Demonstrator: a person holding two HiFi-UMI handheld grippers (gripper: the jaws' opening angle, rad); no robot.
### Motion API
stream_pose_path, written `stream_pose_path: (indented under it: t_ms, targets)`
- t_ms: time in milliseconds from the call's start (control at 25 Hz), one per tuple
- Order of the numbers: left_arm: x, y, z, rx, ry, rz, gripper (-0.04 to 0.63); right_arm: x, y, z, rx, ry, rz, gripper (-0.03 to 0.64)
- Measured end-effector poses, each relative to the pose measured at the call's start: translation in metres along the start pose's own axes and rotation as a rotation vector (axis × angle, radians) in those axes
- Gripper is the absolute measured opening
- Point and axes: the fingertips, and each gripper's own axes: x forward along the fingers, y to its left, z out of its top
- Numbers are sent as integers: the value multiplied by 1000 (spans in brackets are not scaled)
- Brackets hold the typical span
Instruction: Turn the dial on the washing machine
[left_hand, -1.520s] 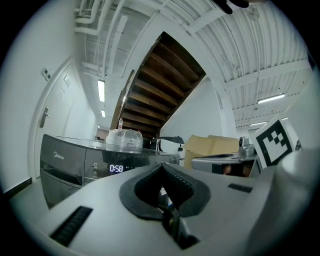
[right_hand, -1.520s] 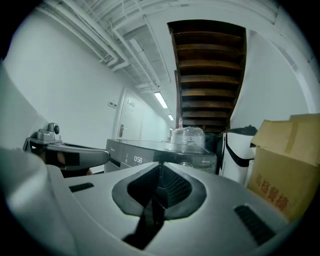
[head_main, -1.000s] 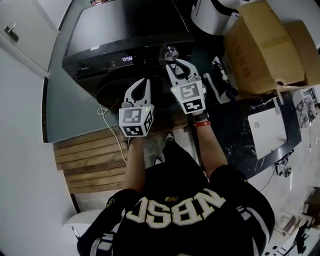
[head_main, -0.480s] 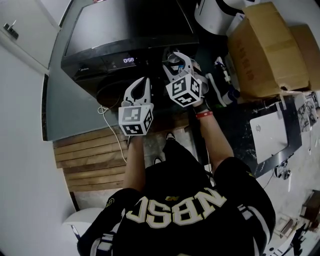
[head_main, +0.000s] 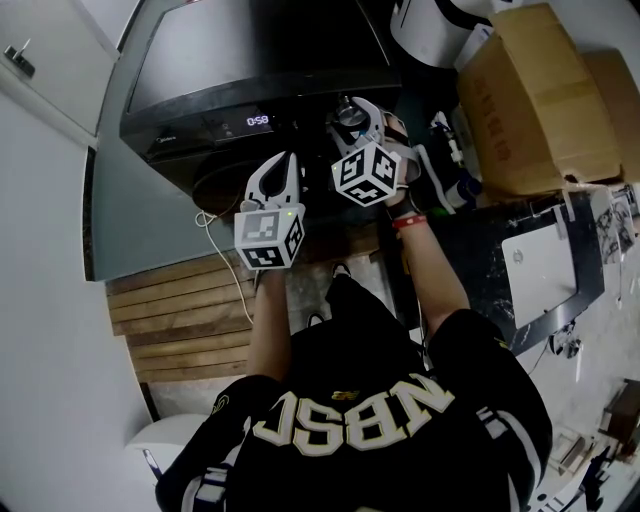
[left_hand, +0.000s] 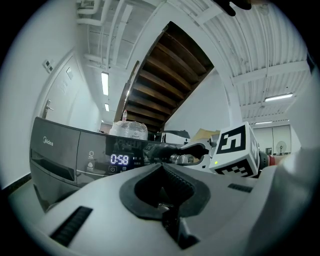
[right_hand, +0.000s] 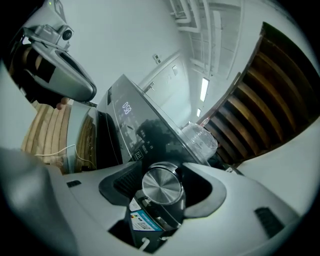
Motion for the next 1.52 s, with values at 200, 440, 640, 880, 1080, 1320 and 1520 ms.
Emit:
stream_pose_path:
  t_ms: [200,440,640,880,1080,1320,1520]
  targets:
    - [2,2,1,-4,-7,1,13,1,-1,-1,-42,17,-28,250]
    - [3,1,1,-8,-11,-3,14,2,-1,-2,-39,21,-29,245]
    - [2,1,2,-9,-13,-2,14,1,-2,-1,-11,16,-28,242]
    - [1,1,2,-13,-18,-1,14,1,-3,-2,27,7,-26,239]
    - [0,0,3,-16,-20,-2,12,0,-8,-3,159,-14,-24,239]
    - [-3,1,4,-22,-24,2,14,-1,-15,-6,382,-33,-22,239]
    - [-2,-1,2,-21,-22,0,13,-1,-16,-6,404,-40,-22,239]
